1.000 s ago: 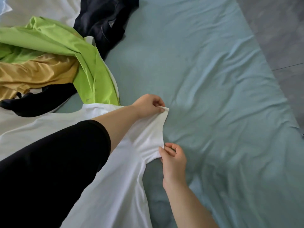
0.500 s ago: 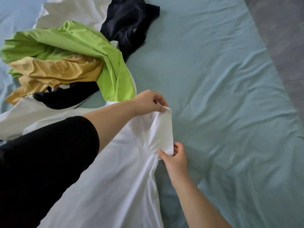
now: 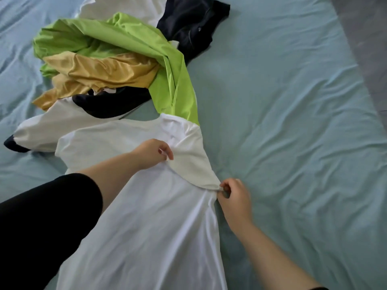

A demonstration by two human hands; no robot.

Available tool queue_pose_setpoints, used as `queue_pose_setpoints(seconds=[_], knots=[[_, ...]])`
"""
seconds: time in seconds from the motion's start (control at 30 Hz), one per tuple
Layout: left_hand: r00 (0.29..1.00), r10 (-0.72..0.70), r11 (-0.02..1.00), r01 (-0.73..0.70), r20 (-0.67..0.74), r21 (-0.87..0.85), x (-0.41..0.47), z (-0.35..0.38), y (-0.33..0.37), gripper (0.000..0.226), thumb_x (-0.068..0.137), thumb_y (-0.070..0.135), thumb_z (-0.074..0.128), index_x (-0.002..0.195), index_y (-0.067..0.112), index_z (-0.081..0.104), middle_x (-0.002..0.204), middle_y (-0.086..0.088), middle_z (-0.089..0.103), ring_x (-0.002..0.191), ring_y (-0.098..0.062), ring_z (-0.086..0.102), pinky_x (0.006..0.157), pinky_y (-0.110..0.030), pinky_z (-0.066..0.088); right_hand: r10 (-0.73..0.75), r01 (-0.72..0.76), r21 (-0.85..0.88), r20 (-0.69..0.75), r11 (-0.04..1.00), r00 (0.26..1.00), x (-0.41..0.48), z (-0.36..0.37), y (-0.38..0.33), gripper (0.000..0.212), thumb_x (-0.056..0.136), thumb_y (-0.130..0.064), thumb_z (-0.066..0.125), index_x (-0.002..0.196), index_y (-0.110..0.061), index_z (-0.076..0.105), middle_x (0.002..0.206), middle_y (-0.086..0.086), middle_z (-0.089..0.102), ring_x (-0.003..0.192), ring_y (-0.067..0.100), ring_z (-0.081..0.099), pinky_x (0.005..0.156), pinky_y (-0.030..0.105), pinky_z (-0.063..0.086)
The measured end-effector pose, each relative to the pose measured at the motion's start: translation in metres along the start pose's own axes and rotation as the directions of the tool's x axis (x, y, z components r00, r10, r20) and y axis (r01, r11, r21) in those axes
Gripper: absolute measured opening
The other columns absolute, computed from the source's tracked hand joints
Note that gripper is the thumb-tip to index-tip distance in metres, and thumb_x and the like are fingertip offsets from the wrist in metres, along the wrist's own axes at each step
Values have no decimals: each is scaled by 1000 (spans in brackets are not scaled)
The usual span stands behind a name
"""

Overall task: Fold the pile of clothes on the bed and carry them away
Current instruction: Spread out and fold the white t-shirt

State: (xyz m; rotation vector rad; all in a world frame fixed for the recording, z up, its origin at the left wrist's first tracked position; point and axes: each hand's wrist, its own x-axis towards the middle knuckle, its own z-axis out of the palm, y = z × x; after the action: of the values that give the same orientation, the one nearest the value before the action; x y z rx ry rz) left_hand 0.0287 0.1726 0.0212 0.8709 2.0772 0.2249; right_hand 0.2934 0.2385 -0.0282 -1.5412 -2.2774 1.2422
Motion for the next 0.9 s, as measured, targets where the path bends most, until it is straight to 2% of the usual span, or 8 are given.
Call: queue_pose_setpoints(seconds=[0.1, 0.2, 0.3, 0.5, 0.63, 0.8, 0.87, 0.9], knots=[[974, -36, 990, 5, -224, -138, 7, 15, 8, 30, 84, 0, 44, 89, 21, 66, 100, -3, 64, 90, -25, 60, 72, -32, 50, -45, 45, -14, 8, 999, 999, 2, -1, 1, 11, 77, -8, 66, 83, -16, 62, 82, -7, 54, 78, 17, 53, 72, 32, 44], [922, -52, 953, -69, -383, -295, 10, 27, 30, 5, 86, 22, 57, 91, 23, 56, 88, 8, 59, 83, -18, 58, 65, -29, 44, -156, 158, -108, 26, 982, 987, 2, -6, -2, 12, 78, -8, 67, 89, -13, 65, 85, -1, 60, 82, 21, 57, 75, 34, 44], [927, -8, 958, -100, -376, -267, 21, 37, 46, 26, 84, 44, 66, 99, 26, 55, 90, 11, 58, 86, -13, 56, 77, -30, 43, -305, 294, -229, -13, 928, 952, 0, -7, -3, 19, 71, 1, 72, 85, -10, 69, 81, 5, 63, 76, 28, 60, 71, 37, 44], [897, -76, 947, -71, -434, -314, 58, 29, 64, 7, 87, 35, 64, 84, 30, 59, 70, 13, 54, 73, -12, 54, 62, -21, 40, -630, 609, -337, 56, 718, 775, -5, -7, 3, 18, 70, -4, 64, 84, -14, 72, 74, 2, 56, 73, 18, 50, 72, 28, 32], [913, -41, 959, -78, -405, -274, 66, 31, 68, 9, 87, 29, 66, 90, 26, 58, 82, 10, 56, 84, -17, 56, 73, -25, 39, -607, 637, -381, 213, 670, 766, -8, -2, 15, 28, 71, -6, 74, 98, -14, 73, 78, 0, 58, 71, 20, 57, 71, 28, 41], [739, 166, 971, -237, -654, -22, 12, 58, 56, 9, 91, 22, 58, 99, 19, 60, 99, 5, 53, 93, -20, 55, 80, -34, 43, -606, 627, -328, 178, 706, 776, 0, -8, -6, 33, 83, -19, 54, 111, -14, 69, 117, 6, 66, 107, 24, 63, 95, 32, 34], [817, 276, 958, -273, -506, 82, -6, 82, 43, 28, 97, 19, 49, 123, 19, 58, 127, -1, 56, 120, -24, 52, 99, -36, 39, -501, 619, -363, 372, 696, 781, 10, -5, -14, 52, 95, -31, 33, 142, -11, 44, 152, 7, 37, 141, 20, 34, 116, 33, 13], [881, 272, 962, -246, -387, 117, -9, 94, 36, 41, 100, 23, 43, 141, 20, 44, 149, 1, 41, 138, -21, 36, 111, -35, 28, -420, 629, -395, 497, 670, 759, 13, -3, -10, 60, 99, -41, 23, 152, -12, 19, 161, 4, 11, 149, 16, 7, 120, 33, -4]])
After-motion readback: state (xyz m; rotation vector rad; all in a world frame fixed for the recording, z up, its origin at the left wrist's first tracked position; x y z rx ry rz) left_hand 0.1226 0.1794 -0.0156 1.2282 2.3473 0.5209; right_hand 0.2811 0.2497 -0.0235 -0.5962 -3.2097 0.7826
